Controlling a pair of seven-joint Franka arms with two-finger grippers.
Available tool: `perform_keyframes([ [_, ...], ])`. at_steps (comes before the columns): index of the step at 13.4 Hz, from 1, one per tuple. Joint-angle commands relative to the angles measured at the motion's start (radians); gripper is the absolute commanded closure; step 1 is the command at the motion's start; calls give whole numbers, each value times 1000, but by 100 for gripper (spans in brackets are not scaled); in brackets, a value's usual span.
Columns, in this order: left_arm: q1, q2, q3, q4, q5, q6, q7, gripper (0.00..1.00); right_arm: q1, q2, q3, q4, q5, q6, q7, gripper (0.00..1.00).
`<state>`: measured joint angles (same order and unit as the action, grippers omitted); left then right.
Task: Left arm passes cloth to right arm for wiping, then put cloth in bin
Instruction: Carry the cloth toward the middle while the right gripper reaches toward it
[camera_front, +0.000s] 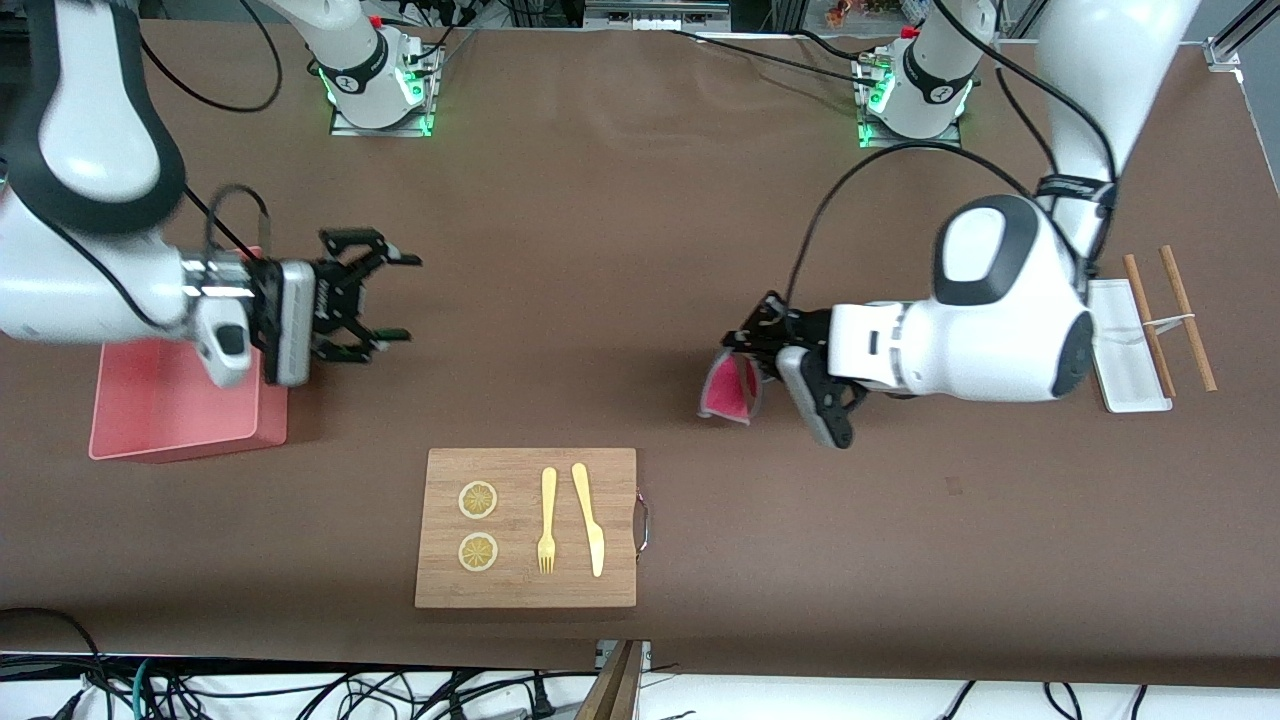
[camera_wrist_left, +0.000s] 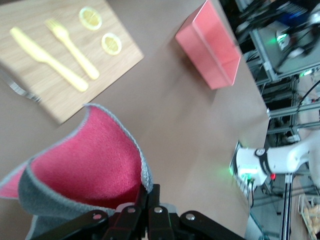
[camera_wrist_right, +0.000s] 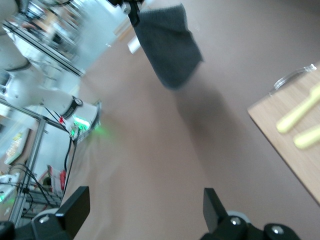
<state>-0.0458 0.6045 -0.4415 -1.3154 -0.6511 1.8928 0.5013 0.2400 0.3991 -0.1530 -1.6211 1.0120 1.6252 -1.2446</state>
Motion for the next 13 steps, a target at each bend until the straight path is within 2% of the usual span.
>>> perform_keyframes([
  [1, -54, 20, 6, 5, -74, 84, 13, 97, 21, 122, 1, 24, 176, 36, -168, 0],
  [3, -92, 37, 6, 5, -76, 107, 16, 97, 51, 176, 4, 24, 293, 68, -267, 0],
  [7, -137, 43, 7, -2, -64, 143, 19, 98, 166, 302, 10, 15, 707, 102, -644, 0],
  [9, -141, 43, 7, -5, -62, 158, 19, 98, 194, 343, 10, 17, 778, 102, -774, 0],
  [13, -141, 43, 7, -7, -58, 158, 19, 98, 193, 353, 9, -16, 772, 88, -893, 0],
])
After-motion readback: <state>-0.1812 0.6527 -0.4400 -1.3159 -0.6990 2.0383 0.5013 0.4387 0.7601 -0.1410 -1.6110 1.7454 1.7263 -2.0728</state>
